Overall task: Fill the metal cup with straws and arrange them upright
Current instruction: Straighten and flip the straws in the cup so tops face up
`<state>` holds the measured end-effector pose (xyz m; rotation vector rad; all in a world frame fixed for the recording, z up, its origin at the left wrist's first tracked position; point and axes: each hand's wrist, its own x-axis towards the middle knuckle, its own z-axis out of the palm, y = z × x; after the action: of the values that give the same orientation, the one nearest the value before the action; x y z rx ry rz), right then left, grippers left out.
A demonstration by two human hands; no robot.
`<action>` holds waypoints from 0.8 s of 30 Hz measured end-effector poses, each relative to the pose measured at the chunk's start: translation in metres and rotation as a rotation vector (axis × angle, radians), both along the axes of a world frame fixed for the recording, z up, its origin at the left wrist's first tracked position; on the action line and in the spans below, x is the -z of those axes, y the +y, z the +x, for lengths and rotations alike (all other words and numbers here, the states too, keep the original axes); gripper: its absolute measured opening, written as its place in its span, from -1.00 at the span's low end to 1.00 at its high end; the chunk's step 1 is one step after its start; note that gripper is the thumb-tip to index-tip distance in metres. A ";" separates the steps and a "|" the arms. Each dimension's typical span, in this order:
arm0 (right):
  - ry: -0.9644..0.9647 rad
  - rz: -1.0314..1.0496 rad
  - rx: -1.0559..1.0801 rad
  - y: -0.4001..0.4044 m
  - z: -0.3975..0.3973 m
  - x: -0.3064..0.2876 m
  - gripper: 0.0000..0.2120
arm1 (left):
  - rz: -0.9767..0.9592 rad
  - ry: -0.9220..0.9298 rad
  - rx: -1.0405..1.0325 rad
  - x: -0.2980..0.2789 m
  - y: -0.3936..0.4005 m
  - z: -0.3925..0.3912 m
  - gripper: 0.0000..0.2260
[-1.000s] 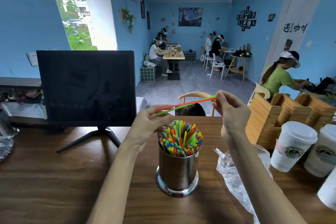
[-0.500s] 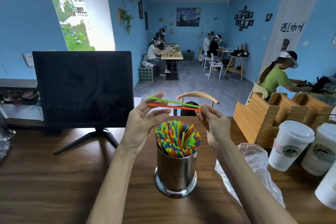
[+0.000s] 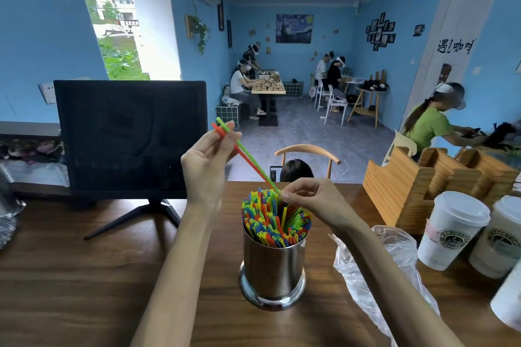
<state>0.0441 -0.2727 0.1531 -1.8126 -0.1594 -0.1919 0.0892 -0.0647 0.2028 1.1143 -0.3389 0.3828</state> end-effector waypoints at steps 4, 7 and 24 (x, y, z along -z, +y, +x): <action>-0.154 -0.141 -0.046 0.009 -0.002 -0.005 -0.77 | 0.182 -0.126 -0.041 -0.005 -0.011 -0.004 -0.64; -0.259 -0.219 0.001 0.015 -0.002 -0.003 -0.81 | 0.311 -0.236 -0.057 -0.004 -0.018 -0.011 -0.52; -0.255 -0.231 0.090 0.015 0.000 0.007 -0.84 | 0.618 -0.149 0.035 0.020 -0.026 -0.014 -0.75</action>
<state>0.0443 -0.2579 0.1462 -2.0218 -0.2895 -0.4866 0.0751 -0.0904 0.1832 1.6839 -0.6337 0.3378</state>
